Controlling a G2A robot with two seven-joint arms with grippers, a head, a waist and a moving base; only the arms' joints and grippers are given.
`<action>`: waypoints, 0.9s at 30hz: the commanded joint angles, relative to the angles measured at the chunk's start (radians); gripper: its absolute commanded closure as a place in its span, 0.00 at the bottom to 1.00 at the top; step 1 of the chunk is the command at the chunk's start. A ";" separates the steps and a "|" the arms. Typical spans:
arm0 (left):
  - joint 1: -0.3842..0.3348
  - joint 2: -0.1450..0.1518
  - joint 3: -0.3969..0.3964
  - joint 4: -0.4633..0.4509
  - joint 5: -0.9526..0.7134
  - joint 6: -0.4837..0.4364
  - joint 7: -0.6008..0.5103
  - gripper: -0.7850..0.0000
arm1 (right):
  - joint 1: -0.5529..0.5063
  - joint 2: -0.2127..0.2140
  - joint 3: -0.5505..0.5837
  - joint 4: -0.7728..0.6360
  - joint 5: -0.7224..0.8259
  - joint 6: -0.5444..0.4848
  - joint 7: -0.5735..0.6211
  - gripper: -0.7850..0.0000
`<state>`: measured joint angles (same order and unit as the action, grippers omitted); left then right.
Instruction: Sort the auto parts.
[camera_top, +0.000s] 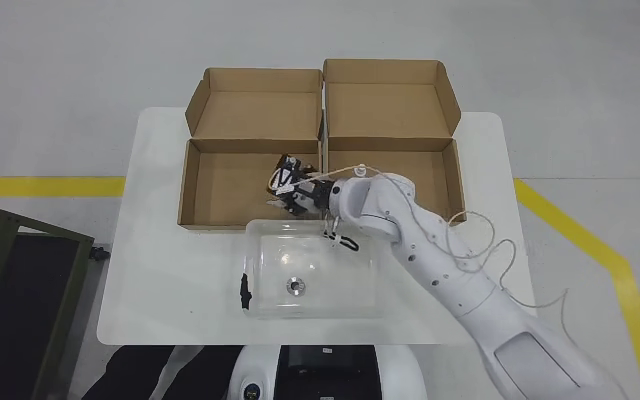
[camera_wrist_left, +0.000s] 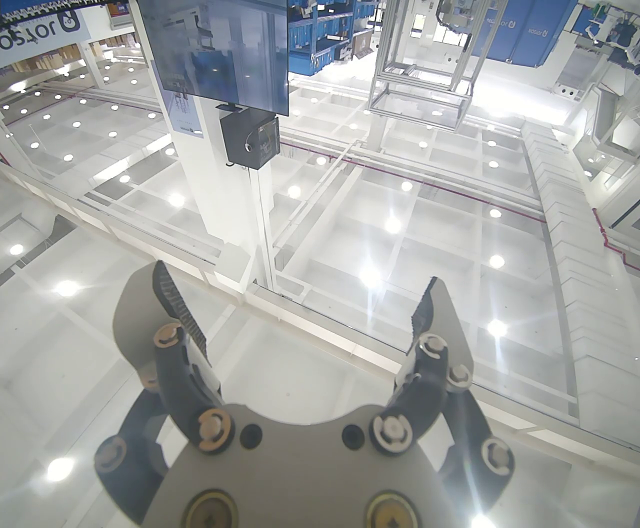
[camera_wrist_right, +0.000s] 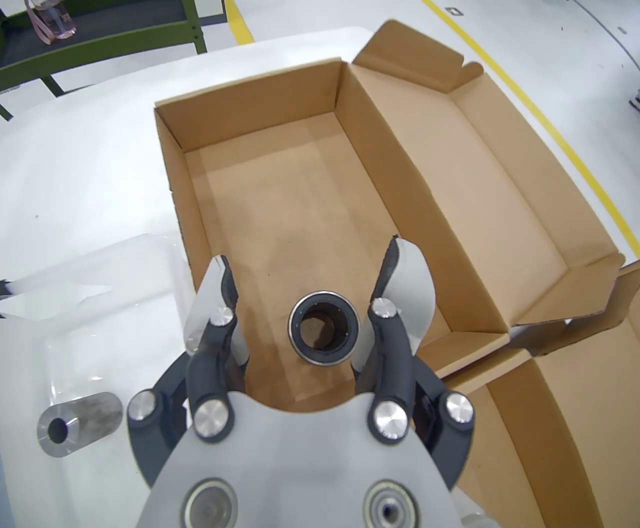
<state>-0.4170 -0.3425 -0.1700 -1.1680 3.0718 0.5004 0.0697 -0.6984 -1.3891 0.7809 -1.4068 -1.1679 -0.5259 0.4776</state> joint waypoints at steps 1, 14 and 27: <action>0.000 0.000 0.000 0.000 0.000 0.000 0.000 0.00 | -0.028 0.010 0.021 -0.065 -0.009 -0.018 0.012 0.30; 0.000 0.000 0.000 0.000 0.000 0.000 0.000 0.00 | -0.255 0.077 0.136 -0.394 -0.082 -0.171 0.086 0.28; 0.000 0.000 0.000 0.000 0.000 0.000 0.000 0.00 | -0.394 0.125 0.197 -0.479 -0.168 -0.346 0.088 0.19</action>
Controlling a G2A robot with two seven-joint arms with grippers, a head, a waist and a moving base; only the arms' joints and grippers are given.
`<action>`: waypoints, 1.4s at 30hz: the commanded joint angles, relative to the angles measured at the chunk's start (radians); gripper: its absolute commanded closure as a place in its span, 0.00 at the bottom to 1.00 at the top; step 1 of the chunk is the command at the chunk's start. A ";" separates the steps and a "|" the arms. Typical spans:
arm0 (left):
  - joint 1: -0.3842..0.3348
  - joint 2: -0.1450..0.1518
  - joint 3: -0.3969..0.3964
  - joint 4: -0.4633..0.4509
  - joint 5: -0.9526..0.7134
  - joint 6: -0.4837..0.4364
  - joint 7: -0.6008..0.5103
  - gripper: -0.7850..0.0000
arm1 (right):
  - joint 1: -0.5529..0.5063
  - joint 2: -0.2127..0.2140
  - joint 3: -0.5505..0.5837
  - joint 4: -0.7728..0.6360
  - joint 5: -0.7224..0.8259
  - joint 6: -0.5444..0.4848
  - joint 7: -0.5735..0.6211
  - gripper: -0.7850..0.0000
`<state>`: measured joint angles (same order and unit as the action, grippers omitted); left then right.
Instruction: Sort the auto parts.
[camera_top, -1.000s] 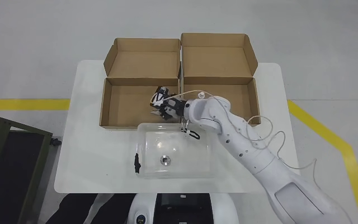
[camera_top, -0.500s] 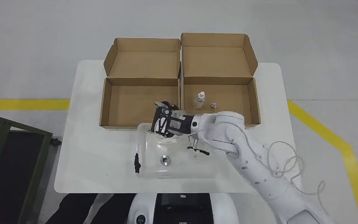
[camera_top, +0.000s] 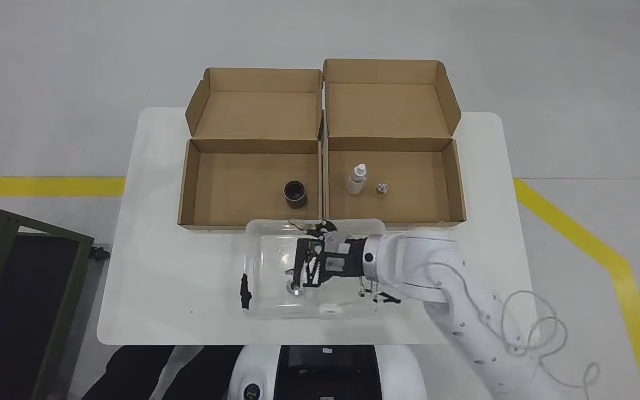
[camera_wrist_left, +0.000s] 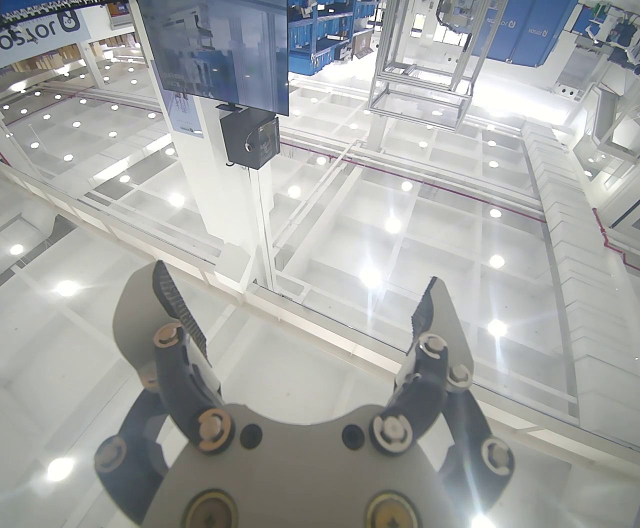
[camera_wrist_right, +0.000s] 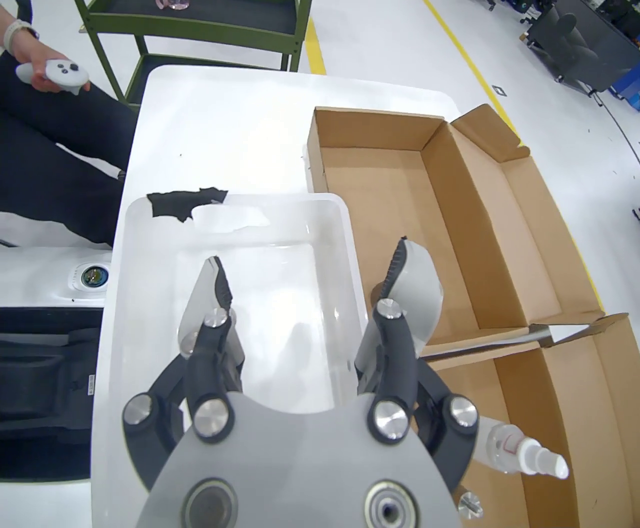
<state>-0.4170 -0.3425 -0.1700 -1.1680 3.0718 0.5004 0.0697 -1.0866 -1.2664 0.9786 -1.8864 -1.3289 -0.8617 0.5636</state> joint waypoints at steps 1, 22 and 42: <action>0.000 0.000 0.000 0.000 0.000 0.000 0.000 0.00 | -0.010 0.004 -0.001 0.002 -0.013 -0.017 0.001 0.19; 0.000 0.000 0.000 0.000 0.000 0.000 0.000 0.00 | 0.021 0.017 -0.076 0.116 -0.055 -0.081 0.048 0.25; 0.000 0.000 0.000 0.000 0.000 0.000 0.000 0.00 | 0.102 -0.005 -0.210 0.251 -0.033 -0.062 0.053 0.29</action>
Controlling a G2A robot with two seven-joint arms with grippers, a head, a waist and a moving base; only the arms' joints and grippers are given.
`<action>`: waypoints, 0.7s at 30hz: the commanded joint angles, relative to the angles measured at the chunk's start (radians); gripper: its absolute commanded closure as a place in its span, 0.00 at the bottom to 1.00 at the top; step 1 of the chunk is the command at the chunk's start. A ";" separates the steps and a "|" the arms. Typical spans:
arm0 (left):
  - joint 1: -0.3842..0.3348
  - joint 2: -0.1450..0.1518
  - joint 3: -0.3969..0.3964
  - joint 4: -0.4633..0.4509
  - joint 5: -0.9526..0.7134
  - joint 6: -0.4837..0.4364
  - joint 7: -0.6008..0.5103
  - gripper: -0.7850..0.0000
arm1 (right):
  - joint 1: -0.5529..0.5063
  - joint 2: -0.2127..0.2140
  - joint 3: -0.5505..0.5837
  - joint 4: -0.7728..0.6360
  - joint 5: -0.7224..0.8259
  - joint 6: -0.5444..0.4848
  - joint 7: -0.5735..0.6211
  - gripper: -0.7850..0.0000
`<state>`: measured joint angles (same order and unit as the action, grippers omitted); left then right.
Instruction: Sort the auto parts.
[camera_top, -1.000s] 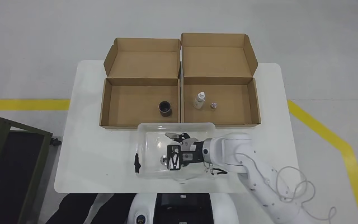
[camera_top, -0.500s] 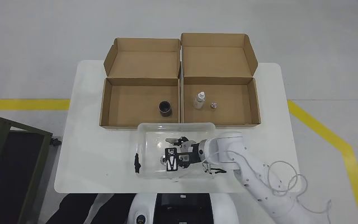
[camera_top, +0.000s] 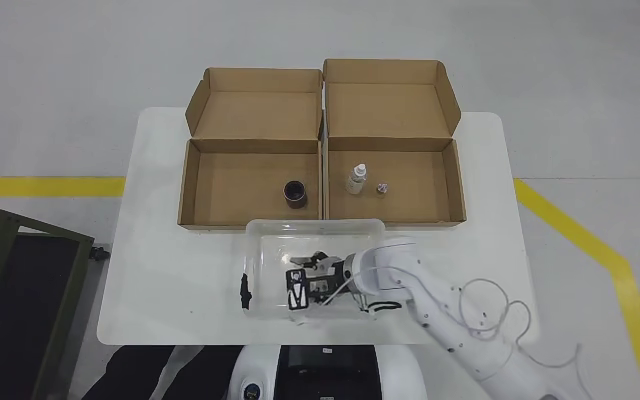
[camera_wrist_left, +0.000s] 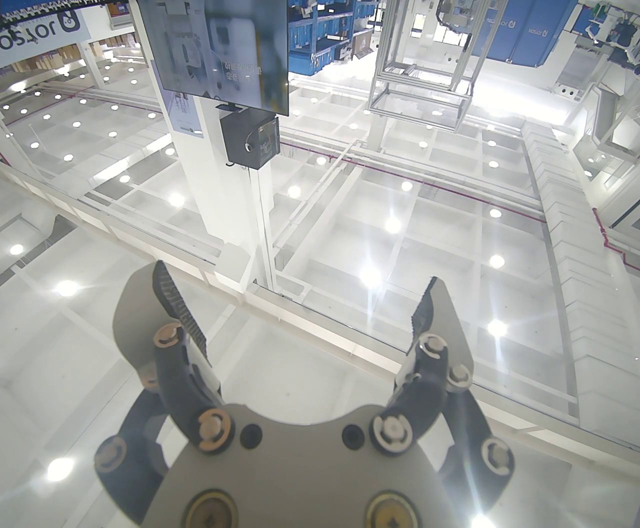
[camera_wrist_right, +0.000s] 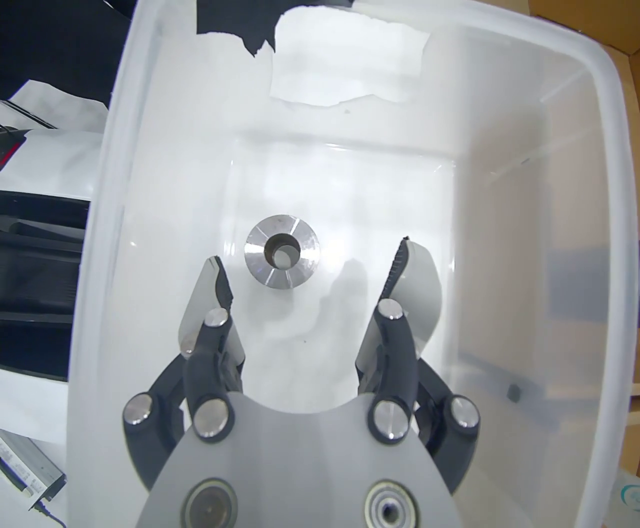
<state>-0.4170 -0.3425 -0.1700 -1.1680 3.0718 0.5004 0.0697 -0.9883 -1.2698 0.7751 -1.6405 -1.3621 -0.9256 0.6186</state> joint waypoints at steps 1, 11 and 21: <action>0.000 0.000 0.000 0.000 0.000 0.000 0.000 0.00 | 0.007 -0.003 -0.015 0.011 -0.002 0.004 -0.004 0.30; 0.000 0.000 0.000 0.000 0.000 0.000 0.000 0.00 | 0.033 -0.014 -0.060 0.046 -0.007 0.022 -0.014 0.55; 0.000 0.000 0.000 0.000 0.000 0.000 0.000 0.00 | 0.029 -0.008 -0.054 0.015 -0.001 0.022 -0.013 0.96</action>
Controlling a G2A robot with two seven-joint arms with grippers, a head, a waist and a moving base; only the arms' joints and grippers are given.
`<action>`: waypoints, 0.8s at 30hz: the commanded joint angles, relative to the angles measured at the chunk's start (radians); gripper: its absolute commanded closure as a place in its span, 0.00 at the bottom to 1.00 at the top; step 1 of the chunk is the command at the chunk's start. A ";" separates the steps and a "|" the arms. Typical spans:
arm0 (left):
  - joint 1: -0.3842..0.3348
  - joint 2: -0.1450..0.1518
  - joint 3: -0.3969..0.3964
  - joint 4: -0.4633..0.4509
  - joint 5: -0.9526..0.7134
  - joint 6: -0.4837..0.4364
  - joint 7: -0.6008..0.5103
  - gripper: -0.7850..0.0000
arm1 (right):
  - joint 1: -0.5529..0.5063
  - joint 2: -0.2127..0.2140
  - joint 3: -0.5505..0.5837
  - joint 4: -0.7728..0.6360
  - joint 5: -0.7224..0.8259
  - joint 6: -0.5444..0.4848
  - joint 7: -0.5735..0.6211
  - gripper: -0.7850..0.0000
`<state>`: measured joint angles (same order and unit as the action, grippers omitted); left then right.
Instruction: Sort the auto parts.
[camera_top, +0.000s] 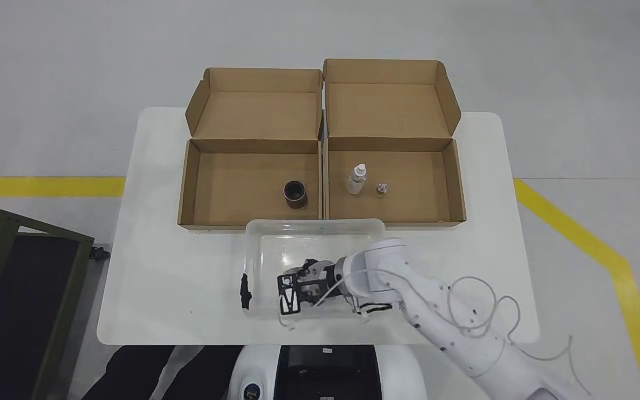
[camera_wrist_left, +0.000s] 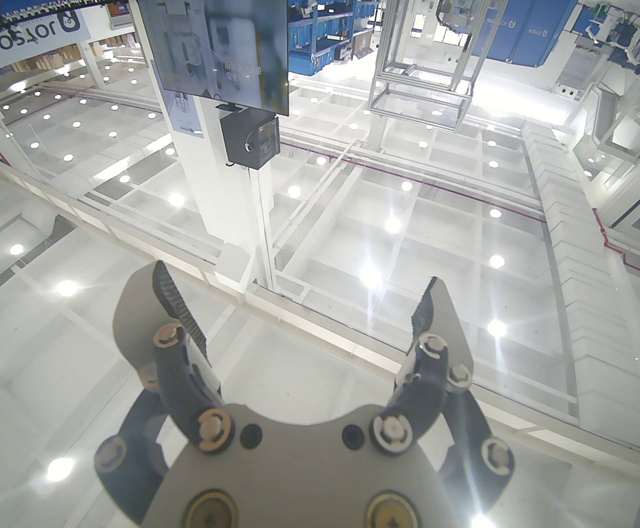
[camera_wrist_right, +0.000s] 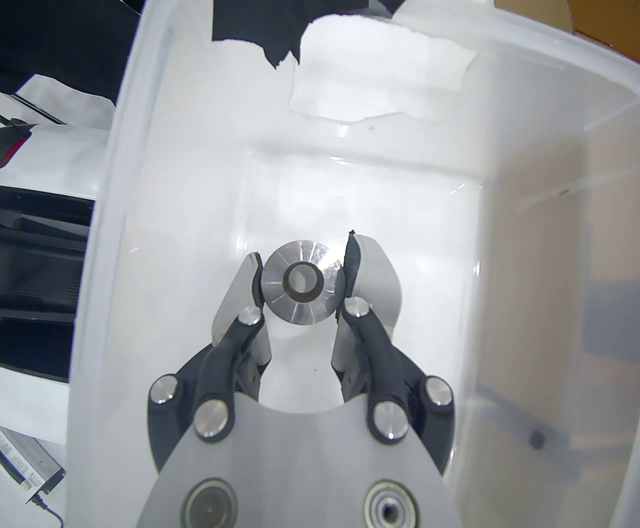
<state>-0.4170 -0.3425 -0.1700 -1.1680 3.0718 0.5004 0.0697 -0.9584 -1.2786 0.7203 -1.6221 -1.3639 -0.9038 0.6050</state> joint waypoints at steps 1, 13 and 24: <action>0.000 0.000 0.000 0.000 0.000 0.000 0.000 0.00 | -0.001 0.001 0.001 -0.009 0.001 -0.001 0.000 1.00; 0.000 0.000 0.000 0.000 0.000 0.000 0.000 0.00 | -0.012 0.021 0.075 -0.110 0.079 -0.013 -0.029 1.00; 0.000 0.000 0.000 0.000 0.000 0.000 0.000 0.00 | -0.043 0.038 0.188 -0.236 0.168 0.041 -0.175 1.00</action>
<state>-0.4170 -0.3425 -0.1700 -1.1680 3.0718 0.5004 0.0697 -0.9945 -1.2422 0.8970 -1.8462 -1.2029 -0.8684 0.4484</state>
